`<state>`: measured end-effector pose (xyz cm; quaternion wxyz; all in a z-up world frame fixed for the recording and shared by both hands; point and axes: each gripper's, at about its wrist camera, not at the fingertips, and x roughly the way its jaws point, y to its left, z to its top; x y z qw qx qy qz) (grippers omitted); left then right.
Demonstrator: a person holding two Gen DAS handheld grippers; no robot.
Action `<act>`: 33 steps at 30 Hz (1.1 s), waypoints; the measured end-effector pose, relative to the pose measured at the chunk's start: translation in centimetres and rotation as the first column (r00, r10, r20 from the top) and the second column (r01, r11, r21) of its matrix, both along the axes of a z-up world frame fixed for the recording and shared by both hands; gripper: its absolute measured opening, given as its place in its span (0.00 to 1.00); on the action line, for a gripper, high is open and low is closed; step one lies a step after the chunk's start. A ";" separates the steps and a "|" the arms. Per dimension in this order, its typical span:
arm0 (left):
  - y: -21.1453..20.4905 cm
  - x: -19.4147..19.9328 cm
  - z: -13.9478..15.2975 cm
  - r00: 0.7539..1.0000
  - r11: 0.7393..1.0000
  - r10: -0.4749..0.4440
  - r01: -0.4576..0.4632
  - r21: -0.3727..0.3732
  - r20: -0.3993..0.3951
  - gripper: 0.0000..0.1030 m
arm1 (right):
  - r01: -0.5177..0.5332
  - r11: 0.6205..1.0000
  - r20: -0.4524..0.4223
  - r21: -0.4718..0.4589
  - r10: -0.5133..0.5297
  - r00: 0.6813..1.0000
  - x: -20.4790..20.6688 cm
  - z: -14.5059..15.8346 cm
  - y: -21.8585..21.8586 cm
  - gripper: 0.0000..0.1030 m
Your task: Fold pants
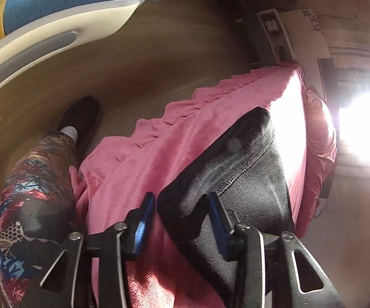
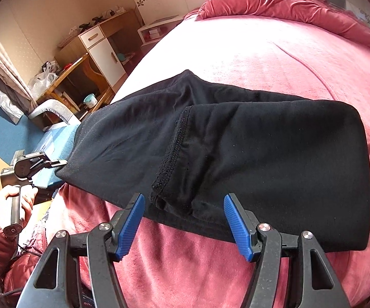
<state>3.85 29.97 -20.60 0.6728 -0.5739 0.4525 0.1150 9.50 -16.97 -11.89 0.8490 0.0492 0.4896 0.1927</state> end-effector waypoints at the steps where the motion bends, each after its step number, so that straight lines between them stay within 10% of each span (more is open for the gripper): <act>1: -0.1 0.0 0.2 1.000 1.000 0.002 -0.002 0.012 0.006 0.28 | 0.003 1.000 0.000 -0.002 -0.003 1.000 0.0 0.0 -0.1 0.63; 10: -3.1 1.2 9.0 0.951 0.974 -0.148 0.093 0.206 0.271 0.14 | 0.036 0.999 0.009 0.034 -0.036 0.999 0.6 1.0 -1.1 0.63; 16: -11.4 3.6 15.9 0.748 0.882 -0.464 0.339 0.328 0.475 0.13 | -0.031 0.963 -0.037 0.269 0.042 0.998 3.5 3.0 -1.3 0.63; 20: -17.1 4.7 16.8 0.613 0.786 -0.618 0.494 0.372 0.492 0.13 | -0.081 0.873 -0.083 0.481 0.137 0.987 6.7 4.4 -0.6 0.63; 28: -22.7 5.1 16.4 0.500 0.661 -0.748 0.616 0.429 0.436 0.13 | -0.188 0.879 -0.126 0.439 0.267 0.955 11.3 4.7 5.1 0.71; 33: -23.7 5.0 17.2 0.473 0.617 -0.787 0.619 0.487 0.396 0.13 | -0.257 0.929 -0.152 0.264 0.304 0.941 12.1 3.3 8.7 0.13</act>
